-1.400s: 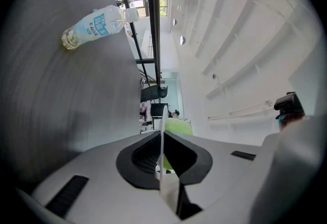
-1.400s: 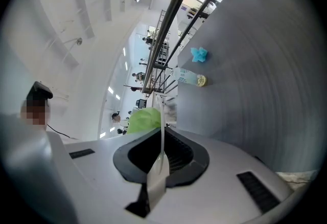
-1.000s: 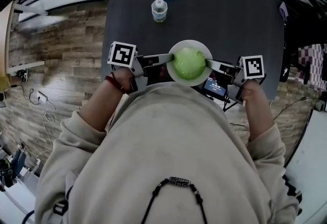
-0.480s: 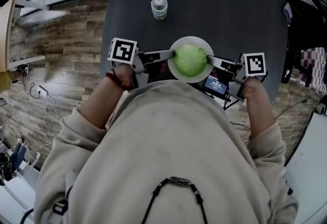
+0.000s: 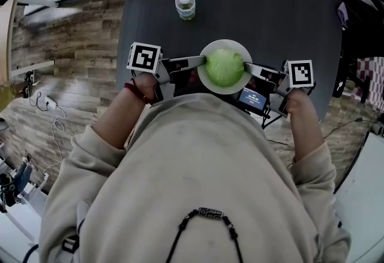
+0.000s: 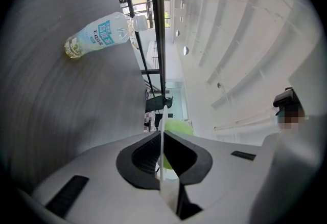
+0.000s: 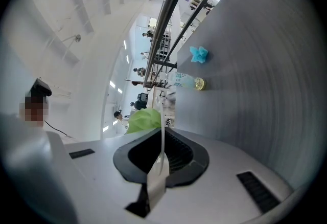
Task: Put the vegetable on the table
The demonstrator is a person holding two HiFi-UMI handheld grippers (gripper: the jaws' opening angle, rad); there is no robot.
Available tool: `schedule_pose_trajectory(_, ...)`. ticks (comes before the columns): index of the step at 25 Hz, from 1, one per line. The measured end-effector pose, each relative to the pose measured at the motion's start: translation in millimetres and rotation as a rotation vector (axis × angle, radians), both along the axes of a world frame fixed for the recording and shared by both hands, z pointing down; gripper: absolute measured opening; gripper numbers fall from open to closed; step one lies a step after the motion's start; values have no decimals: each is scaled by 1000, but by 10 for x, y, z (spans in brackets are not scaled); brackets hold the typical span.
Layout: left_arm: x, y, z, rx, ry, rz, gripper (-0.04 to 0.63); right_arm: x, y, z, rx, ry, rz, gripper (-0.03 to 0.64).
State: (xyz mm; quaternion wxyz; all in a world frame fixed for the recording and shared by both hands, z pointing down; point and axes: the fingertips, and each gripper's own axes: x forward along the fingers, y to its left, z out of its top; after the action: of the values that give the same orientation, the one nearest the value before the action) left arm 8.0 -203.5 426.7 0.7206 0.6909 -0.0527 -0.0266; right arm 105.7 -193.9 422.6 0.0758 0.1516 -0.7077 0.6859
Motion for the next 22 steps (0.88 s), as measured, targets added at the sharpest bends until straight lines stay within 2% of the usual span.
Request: schedule_pose_trajectory(22, 64, -61, 301, -32, -24, -34, 21, 55, -80, 308, -23, -8, 4, 25)
